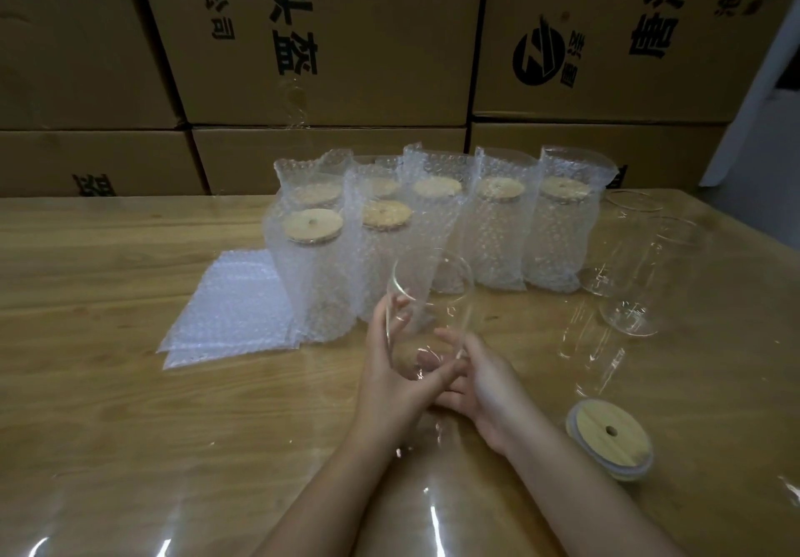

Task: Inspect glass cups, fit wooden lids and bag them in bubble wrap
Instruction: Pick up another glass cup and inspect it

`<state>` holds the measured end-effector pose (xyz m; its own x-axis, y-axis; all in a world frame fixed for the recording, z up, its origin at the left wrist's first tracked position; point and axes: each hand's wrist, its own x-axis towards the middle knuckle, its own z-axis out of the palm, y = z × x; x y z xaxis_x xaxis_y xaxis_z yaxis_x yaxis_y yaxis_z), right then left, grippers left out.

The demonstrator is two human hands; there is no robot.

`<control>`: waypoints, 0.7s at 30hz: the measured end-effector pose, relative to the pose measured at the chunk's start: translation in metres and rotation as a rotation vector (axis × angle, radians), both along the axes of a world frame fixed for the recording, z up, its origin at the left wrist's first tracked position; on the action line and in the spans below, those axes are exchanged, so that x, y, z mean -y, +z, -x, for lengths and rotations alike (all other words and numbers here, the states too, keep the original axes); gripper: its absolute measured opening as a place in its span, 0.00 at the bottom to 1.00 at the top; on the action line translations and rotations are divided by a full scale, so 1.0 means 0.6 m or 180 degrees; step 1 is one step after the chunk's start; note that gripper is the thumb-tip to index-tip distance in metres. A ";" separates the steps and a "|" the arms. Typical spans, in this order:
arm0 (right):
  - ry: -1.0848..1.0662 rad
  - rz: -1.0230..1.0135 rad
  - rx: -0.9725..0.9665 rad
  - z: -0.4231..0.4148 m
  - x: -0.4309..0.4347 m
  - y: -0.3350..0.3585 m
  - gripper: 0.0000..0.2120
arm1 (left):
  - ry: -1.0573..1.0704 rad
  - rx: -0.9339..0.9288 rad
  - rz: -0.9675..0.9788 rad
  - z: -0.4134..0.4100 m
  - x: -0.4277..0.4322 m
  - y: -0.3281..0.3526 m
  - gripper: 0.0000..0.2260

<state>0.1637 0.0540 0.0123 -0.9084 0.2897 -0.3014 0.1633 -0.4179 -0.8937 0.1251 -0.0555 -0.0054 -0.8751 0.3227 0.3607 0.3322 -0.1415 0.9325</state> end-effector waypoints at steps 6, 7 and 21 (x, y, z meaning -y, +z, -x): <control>0.0730 -0.2898 0.0147 -0.030 -0.029 0.065 0.11 | 0.0124 0.0212 -0.0243 0.027 0.011 -0.010 0.41; 0.0928 -0.3318 0.0150 -0.043 -0.039 0.083 0.14 | 0.0093 0.0235 -0.0259 0.029 0.010 -0.012 0.41; 0.2312 -0.5414 0.1840 -0.164 -0.124 0.077 0.37 | -0.0152 0.0011 0.0089 0.019 0.006 -0.020 0.37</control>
<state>0.2623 0.1285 0.0583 -0.8803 0.2293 -0.4152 0.2566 0.9665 -0.0105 0.1136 -0.0591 -0.0173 -0.8597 0.3740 0.3479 0.3223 -0.1311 0.9375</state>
